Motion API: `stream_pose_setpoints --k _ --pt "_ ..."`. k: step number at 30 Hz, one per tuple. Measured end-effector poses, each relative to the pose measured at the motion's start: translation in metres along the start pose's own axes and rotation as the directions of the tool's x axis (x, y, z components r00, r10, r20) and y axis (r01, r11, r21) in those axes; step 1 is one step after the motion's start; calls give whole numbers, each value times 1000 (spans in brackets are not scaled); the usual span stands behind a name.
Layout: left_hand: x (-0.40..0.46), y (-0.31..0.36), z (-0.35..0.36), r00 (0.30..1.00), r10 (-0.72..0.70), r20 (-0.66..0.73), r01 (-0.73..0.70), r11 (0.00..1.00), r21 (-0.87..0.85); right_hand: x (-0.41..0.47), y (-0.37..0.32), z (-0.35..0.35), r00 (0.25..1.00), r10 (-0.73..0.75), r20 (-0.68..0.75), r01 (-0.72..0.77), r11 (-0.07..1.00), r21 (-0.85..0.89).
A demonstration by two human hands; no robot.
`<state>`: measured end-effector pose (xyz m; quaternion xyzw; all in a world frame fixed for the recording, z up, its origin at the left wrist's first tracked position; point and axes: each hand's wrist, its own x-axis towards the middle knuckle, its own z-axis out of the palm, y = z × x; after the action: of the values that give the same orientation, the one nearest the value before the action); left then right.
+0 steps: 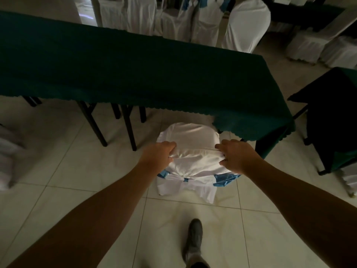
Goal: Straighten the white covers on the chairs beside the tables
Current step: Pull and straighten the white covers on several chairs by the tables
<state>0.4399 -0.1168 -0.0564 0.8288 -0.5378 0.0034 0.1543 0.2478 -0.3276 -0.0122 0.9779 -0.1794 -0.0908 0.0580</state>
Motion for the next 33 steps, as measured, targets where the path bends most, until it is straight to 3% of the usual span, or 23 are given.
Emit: stream_pose_setpoints --k 12,18,26,33 --pt "154 -6 23 988 -147 45 145 988 59 131 111 -3 994 -94 -55 99 992 82" --pt "211 -17 42 989 -149 -22 151 984 98 179 149 -2 992 -118 -52 123 988 94" --pt "254 -51 53 993 -118 18 109 957 268 221 158 7 993 -111 -48 115 988 103" --pt "262 -67 62 988 -135 69 120 974 192 235 149 13 997 -75 -5 75 994 84"
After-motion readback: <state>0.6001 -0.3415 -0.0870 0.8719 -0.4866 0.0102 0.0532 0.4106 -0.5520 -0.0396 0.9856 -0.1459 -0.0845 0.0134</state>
